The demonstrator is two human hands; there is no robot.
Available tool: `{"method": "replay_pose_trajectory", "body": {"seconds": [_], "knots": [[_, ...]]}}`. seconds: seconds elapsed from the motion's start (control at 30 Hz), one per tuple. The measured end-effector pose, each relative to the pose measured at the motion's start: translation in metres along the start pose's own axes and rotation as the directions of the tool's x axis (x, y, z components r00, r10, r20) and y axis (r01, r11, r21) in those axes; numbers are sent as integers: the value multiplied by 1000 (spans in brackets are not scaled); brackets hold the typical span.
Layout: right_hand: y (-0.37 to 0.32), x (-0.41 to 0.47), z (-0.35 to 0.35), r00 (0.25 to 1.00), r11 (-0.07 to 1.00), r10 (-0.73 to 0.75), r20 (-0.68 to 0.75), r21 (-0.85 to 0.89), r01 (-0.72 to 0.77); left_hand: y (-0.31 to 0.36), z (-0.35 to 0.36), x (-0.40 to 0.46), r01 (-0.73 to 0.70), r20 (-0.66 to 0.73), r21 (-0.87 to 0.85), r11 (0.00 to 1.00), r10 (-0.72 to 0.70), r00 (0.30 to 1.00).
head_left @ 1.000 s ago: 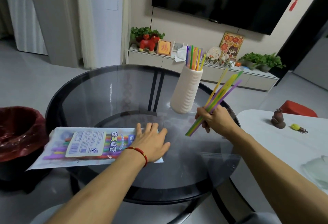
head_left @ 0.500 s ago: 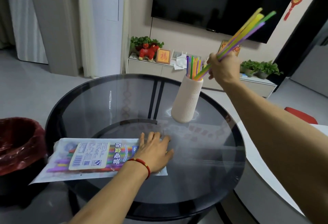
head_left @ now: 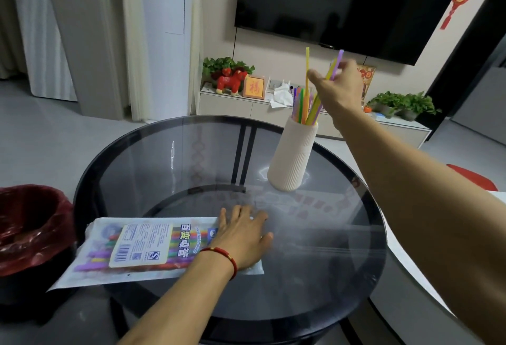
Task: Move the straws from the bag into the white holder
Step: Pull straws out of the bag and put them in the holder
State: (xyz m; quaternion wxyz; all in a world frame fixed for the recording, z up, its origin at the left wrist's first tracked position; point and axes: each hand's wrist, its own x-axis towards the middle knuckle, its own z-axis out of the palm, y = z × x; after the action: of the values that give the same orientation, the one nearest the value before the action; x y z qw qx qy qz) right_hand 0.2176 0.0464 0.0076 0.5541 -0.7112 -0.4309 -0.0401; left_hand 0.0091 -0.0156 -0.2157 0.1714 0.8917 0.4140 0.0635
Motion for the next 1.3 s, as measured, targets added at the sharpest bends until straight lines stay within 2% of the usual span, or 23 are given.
{"method": "replay_pose_trajectory", "body": {"seconds": [0.1,0.17,0.23,0.33,0.43,0.5,0.57,0.6,0.63,0.7,0.77,0.8,0.93,1.0,1.07,1.13,1.2,1.23,1.3], "knots": [[-5,-1,-5,955,957,-290,-66,1,290,0,2,0,2,4,7,1000,-2,1000],[-4,-6,-2,922,920,-386,29,-57,387,0,2,-1,5,3,7,1000,-5,1000],[-1,-12,3,918,915,-365,155,-121,385,0,2,0,5,0,6,1000,-5,1000],[3,-17,6,924,935,-224,311,-199,294,-1,3,0,11,-1,4,1000,-11,1000],[1,-16,8,935,968,-150,322,-146,206,-3,3,0,7,5,3,1000,-7,1000],[-5,-15,7,937,957,-274,215,-33,287,-4,2,1,7,11,0,1000,-7,1000],[-8,-14,7,873,875,-462,158,-82,478,-4,1,1,9,25,1,1000,-9,1000],[-9,-11,10,832,821,-517,200,-158,548,-5,0,2,8,28,7,1000,-9,1000],[-6,-9,12,810,774,-514,283,-254,580,-4,1,1,6,37,13,1000,-6,999],[4,-7,19,817,709,-381,433,-430,559,-3,0,1,0,39,23,1000,-1,999],[13,-10,22,826,727,-264,497,-461,510,-2,-2,1,-1,26,13,1000,1,1000],[17,-12,22,823,743,-254,507,-442,502,-2,-3,0,-3,17,4,1000,3,1000],[22,-14,17,850,767,-335,406,-406,496,-12,-16,-4,-56,-10,14,998,56,998],[24,-14,15,852,770,-262,453,-434,467,-22,-24,-9,-63,56,71,995,59,997],[25,-18,11,850,766,-267,454,-436,473,-34,-30,-16,-52,157,137,989,30,987],[26,-28,1,859,792,-402,317,-350,500,-44,-31,-23,-34,218,176,984,-5,976],[33,-50,-9,830,787,-519,202,-265,557,-51,-33,-28,-29,239,199,980,-20,971],[41,-65,-11,817,784,-541,200,-231,576,-52,-34,-30,-30,242,205,978,-21,970],[64,-102,-13,819,818,-482,312,-174,548,-52,-36,-32,-33,237,208,978,-17,971]]}}
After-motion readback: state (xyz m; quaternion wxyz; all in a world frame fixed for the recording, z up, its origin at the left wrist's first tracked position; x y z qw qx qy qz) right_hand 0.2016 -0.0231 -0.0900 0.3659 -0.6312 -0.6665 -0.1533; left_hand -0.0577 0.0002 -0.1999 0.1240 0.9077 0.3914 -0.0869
